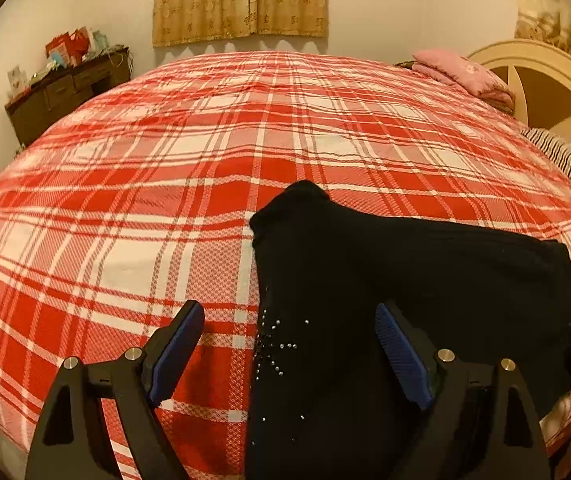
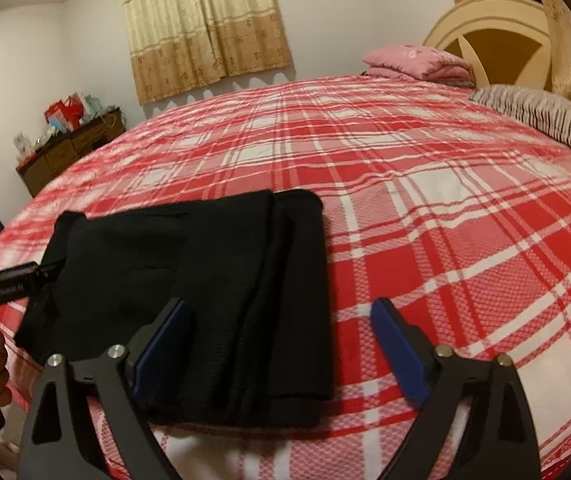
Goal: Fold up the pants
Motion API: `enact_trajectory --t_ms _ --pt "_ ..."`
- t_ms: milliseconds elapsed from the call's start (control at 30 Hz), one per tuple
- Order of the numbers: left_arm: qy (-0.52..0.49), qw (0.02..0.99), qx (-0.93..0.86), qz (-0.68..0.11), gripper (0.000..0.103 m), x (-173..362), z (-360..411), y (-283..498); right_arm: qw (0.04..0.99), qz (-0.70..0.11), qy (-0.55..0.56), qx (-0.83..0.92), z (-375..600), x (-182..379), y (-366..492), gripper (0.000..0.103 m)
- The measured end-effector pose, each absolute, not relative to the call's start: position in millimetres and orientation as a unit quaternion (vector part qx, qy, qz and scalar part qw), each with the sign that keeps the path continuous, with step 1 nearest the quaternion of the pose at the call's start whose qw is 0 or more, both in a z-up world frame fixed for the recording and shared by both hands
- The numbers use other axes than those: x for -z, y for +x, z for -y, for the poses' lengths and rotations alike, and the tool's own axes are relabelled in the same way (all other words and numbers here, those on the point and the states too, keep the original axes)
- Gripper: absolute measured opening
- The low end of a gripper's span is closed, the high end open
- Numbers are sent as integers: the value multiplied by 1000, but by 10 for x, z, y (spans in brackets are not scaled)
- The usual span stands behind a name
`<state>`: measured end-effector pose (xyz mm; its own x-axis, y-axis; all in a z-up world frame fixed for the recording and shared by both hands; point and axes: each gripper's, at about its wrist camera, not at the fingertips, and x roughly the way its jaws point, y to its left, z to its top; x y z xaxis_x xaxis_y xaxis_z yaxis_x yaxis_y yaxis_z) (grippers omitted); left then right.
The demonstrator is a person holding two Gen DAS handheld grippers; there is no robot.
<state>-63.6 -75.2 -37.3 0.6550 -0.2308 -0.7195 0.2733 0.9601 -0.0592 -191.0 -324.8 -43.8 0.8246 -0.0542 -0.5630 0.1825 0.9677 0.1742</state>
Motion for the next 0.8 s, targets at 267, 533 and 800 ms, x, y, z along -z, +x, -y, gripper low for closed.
enact_trajectory --t_ms 267,533,800 --pt "19 908 142 -395 88 376 740 -631 944 -303 125 30 3226 397 -1907 66" --pt "-2 905 170 -390 88 374 741 -682 941 -287 177 28 3419 380 -1973 79" --pt "-15 904 177 -390 86 386 734 -691 944 -310 113 18 3126 392 -1898 70"
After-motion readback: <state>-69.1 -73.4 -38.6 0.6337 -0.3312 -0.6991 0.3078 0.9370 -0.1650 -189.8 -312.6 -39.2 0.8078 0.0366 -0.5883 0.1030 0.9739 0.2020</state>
